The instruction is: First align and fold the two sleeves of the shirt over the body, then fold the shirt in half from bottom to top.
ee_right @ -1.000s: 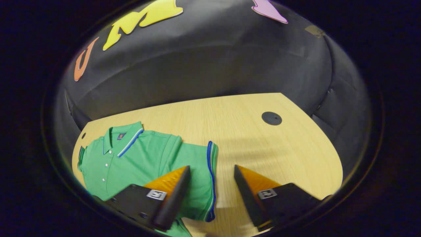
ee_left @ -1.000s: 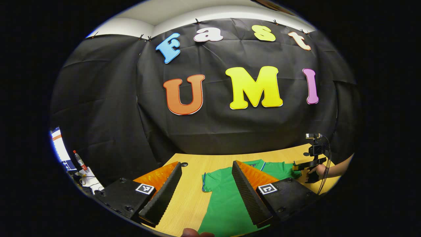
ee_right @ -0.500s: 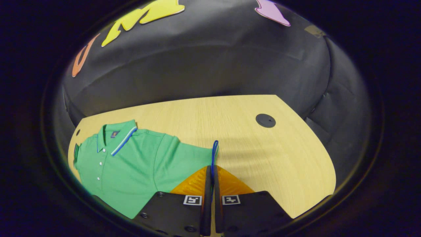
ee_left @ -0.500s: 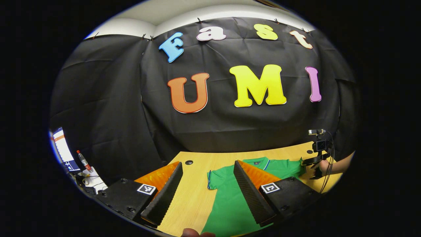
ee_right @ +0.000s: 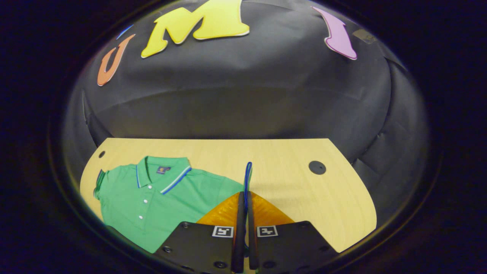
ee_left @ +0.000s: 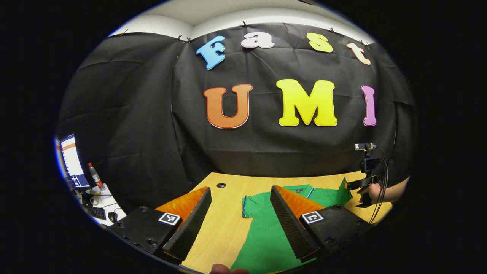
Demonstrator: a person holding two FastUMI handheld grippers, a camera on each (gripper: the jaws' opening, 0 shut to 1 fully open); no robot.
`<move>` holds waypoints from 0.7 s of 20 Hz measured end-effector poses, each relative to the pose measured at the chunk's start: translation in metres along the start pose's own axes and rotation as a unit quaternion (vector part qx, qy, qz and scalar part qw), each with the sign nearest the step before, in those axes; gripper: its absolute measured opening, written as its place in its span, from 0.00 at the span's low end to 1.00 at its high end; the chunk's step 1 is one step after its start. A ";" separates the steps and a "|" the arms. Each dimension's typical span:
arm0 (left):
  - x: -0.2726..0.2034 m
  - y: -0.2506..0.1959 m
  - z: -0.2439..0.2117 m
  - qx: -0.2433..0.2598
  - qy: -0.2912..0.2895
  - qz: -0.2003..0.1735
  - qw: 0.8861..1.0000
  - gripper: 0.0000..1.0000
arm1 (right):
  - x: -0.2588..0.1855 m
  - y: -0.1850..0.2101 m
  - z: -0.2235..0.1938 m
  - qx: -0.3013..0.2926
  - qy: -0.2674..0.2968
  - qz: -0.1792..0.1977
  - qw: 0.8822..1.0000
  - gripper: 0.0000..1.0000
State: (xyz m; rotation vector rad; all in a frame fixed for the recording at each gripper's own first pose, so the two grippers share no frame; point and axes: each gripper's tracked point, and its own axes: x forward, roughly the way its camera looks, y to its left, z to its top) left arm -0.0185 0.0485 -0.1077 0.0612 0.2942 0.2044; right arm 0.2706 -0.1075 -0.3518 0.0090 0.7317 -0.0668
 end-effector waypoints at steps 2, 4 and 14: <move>-0.003 0.014 -0.001 -0.002 0.000 0.011 1.000 1.00 | 0.001 0.022 0.002 -0.006 -0.001 0.009 1.000 0.05; -0.008 0.029 -0.002 -0.002 0.000 0.023 1.000 1.00 | 0.002 0.042 0.002 -0.013 0.001 0.017 1.000 0.07; -0.014 0.076 -0.015 -0.015 0.010 0.064 0.998 1.00 | 0.007 0.112 -0.004 -0.018 0.013 0.065 0.998 0.15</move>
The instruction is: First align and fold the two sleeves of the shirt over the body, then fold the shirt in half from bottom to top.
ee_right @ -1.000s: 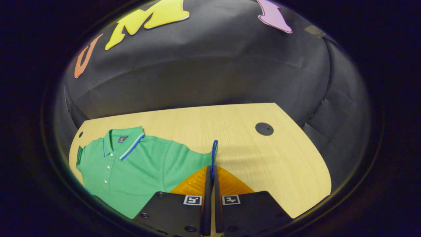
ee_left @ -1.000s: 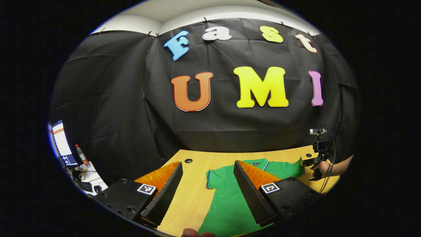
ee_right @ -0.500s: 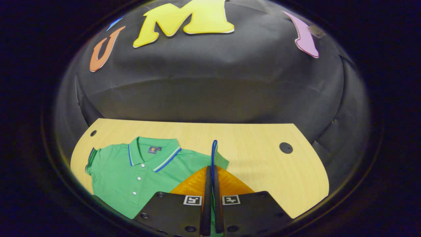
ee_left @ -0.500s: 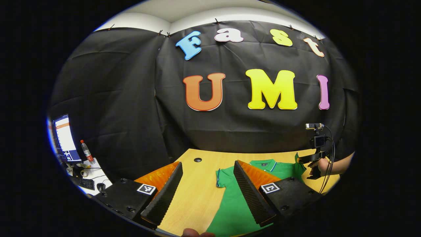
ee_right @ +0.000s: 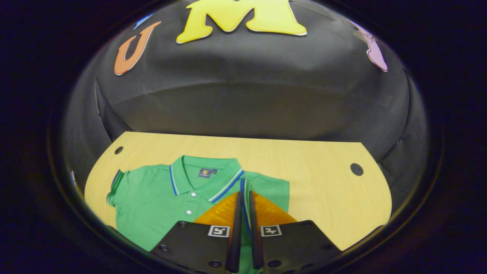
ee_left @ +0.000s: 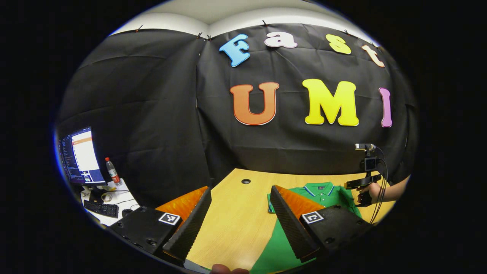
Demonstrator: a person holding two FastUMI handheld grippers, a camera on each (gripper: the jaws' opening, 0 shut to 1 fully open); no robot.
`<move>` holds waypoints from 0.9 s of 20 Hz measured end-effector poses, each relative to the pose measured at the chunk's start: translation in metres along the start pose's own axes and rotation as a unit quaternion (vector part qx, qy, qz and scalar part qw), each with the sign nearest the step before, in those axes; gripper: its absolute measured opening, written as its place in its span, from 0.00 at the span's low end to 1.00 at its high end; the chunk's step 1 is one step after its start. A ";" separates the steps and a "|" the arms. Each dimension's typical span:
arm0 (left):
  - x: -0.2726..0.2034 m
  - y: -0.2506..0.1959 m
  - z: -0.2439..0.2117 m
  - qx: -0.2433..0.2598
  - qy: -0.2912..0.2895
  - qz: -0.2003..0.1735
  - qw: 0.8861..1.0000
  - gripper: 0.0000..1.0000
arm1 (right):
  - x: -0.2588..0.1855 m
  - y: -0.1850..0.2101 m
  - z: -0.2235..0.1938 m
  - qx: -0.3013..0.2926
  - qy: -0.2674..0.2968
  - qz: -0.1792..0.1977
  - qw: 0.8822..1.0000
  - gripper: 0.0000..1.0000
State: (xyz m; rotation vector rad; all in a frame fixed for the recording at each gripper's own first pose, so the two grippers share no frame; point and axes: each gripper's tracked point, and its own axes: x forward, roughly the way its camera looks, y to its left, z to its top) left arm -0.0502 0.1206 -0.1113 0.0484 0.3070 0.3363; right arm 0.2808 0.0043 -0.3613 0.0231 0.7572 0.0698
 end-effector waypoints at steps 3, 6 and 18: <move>0.003 0.001 0.002 -0.005 -0.002 -0.004 1.000 1.00 | -0.013 0.004 0.006 -0.009 -0.007 0.008 1.000 0.47; 0.009 -0.002 0.006 -0.009 -0.010 -0.018 1.000 1.00 | -0.039 -0.005 0.024 -0.013 -0.036 -0.003 0.999 0.72; 0.042 -0.027 0.009 -0.026 -0.024 -0.115 0.993 1.00 | -0.238 0.010 0.066 -0.033 -0.182 -0.006 0.983 0.88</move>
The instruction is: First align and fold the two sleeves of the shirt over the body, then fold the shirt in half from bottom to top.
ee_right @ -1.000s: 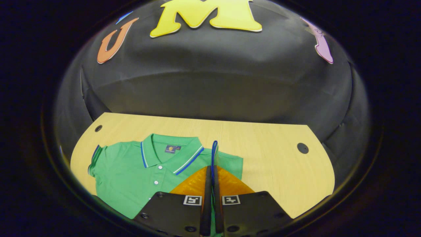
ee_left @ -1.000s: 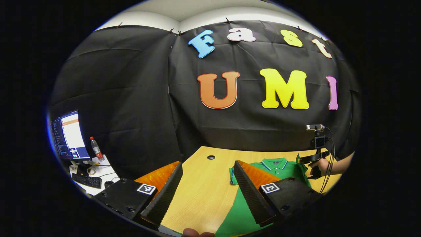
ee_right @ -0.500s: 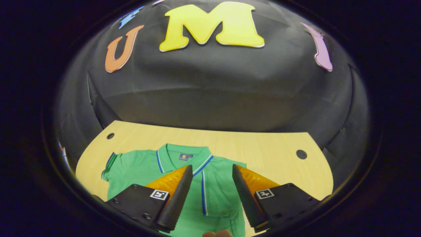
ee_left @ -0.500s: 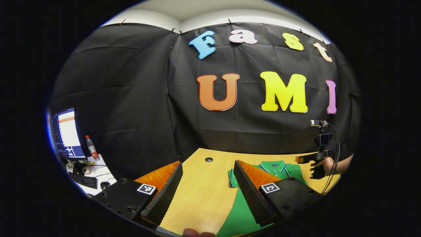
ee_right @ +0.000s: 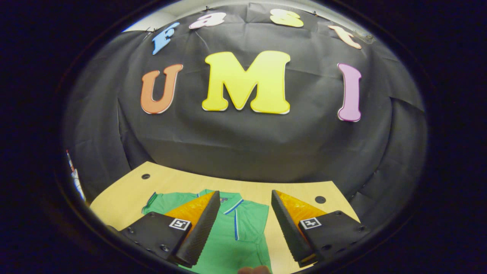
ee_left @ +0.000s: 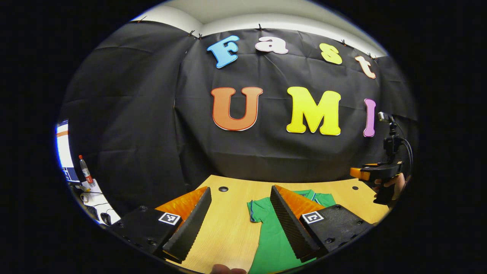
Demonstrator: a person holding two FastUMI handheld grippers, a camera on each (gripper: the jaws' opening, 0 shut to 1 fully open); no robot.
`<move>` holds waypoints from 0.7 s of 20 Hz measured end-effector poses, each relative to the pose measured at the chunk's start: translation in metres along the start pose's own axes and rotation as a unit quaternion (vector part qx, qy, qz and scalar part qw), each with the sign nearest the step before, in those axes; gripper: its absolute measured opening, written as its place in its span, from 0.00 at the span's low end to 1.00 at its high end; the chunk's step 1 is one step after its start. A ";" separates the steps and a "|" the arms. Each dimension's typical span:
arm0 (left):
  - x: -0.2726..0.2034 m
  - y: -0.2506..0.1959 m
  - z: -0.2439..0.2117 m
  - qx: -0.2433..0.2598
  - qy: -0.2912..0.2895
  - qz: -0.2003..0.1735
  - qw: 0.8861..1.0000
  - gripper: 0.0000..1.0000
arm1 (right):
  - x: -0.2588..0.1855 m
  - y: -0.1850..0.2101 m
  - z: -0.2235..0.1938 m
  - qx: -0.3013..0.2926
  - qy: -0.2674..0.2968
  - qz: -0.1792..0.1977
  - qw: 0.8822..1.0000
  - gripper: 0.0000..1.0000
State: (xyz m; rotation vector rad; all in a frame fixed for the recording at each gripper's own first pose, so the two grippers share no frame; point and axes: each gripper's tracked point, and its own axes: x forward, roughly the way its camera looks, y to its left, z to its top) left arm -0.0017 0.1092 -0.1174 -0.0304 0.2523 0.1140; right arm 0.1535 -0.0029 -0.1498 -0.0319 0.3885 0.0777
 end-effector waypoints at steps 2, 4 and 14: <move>0.010 -0.003 -0.005 -0.002 0.002 -0.020 1.000 1.00 | -0.035 0.007 0.008 -0.003 -0.017 0.000 1.000 0.89; 0.021 -0.005 -0.013 -0.004 0.007 -0.038 0.999 1.00 | -0.070 0.009 0.017 -0.011 -0.035 -0.005 0.999 0.92; 0.091 -0.034 -0.080 -0.014 0.073 -0.093 0.993 0.98 | -0.176 -0.023 0.036 -0.055 -0.071 -0.057 0.994 0.92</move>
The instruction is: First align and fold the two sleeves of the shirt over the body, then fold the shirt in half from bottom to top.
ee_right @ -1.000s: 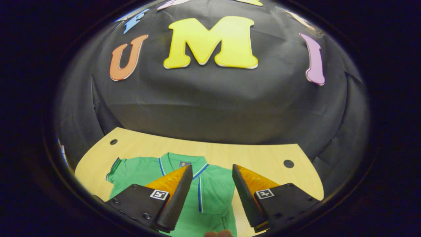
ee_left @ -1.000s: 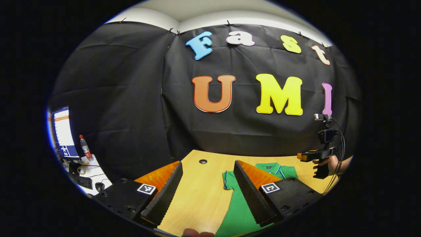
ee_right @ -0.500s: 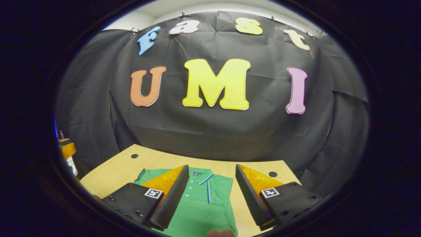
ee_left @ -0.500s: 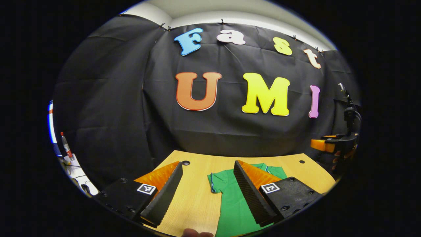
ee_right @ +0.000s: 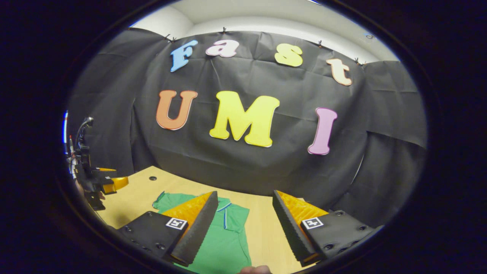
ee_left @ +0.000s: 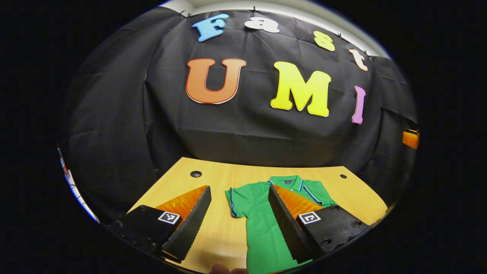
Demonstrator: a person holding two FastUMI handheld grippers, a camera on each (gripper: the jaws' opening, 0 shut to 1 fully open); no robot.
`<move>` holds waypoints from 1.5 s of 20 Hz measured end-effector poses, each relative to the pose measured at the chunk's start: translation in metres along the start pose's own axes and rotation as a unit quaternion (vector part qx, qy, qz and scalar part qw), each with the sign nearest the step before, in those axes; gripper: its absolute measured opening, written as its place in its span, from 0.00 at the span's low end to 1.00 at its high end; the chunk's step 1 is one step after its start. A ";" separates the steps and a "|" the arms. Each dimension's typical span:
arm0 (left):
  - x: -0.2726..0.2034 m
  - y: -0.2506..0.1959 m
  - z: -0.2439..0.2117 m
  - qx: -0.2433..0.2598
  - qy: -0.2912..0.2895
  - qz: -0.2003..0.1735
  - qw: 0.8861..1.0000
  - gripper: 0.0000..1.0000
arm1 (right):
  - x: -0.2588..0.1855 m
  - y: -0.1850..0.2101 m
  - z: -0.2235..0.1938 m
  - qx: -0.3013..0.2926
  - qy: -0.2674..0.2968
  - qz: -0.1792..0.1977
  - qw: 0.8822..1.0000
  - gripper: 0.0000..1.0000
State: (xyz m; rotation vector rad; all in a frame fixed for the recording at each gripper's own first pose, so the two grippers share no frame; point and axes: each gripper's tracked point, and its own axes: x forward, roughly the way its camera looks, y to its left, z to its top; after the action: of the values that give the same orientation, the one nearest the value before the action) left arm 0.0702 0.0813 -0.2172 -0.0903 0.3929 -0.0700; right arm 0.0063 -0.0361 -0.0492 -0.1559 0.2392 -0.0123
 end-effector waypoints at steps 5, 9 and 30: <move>0.042 -0.004 -0.031 -0.034 0.034 -0.003 0.999 0.98 | -0.025 -0.027 -0.009 0.002 0.014 -0.039 0.999 0.92; 0.083 0.004 -0.060 -0.039 0.065 0.011 0.997 0.99 | -0.043 -0.034 -0.016 -0.005 0.027 -0.044 0.999 0.93; 0.201 0.038 -0.152 0.033 0.159 0.029 0.986 0.78 | -0.040 -0.038 -0.089 0.023 0.130 -0.050 0.990 0.92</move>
State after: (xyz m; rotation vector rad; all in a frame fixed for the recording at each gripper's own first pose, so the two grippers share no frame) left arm 0.1986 0.0903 -0.4367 -0.0022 0.7110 -0.0391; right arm -0.0536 -0.0857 -0.1194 -0.1196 0.4913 -0.1386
